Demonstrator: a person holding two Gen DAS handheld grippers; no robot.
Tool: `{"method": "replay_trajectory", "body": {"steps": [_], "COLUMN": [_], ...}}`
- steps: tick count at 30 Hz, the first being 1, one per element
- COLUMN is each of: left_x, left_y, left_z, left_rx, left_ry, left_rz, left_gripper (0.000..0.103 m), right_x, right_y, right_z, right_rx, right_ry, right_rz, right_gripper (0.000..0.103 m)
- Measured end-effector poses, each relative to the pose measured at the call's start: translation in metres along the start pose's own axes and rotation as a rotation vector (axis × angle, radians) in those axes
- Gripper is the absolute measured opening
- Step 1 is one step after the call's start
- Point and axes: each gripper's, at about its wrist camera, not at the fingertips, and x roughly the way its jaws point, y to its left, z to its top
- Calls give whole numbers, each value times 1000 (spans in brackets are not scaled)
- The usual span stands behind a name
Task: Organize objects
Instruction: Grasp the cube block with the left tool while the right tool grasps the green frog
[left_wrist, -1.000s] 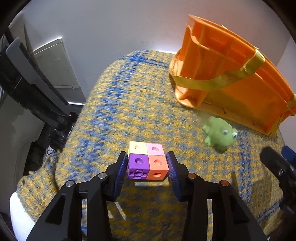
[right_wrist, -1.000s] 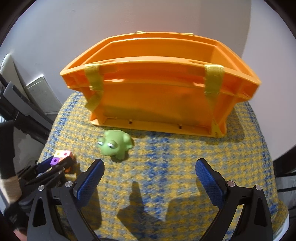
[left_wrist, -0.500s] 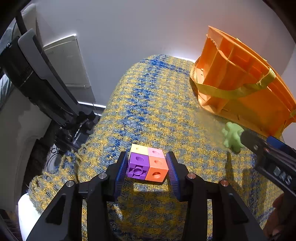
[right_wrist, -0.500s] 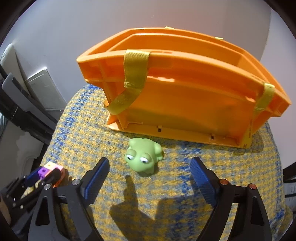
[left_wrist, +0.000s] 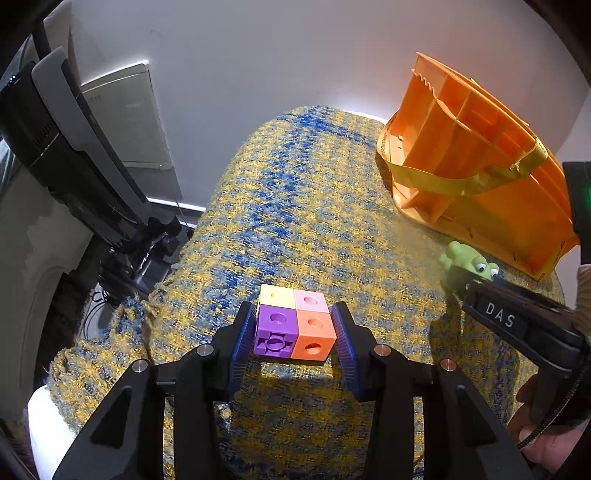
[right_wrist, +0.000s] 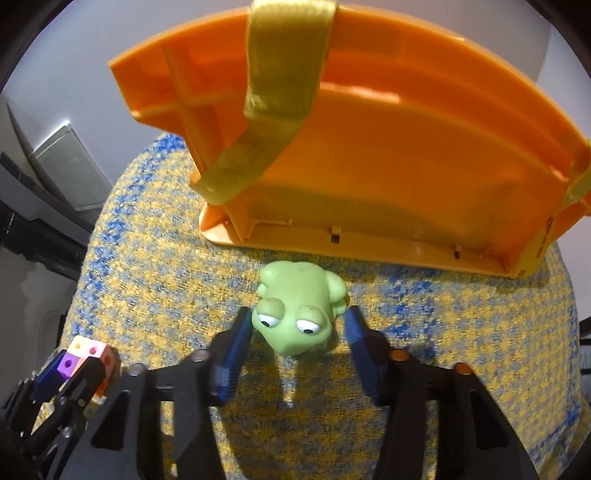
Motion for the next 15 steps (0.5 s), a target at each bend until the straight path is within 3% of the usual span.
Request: {"method": "replay_trajectory", "body": {"steps": [15], "left_x": [-1], "left_y": [-12], "left_z": [-5], "left_rx": [40], "left_ry": [16], "left_rz": [-32], "left_gripper": [42], "right_x": [-40], "right_y": [-21], "right_z": [-19], "right_rx": [-38], "right_ry": [-63], "right_rz": [-14], "right_gripper": [39]}}
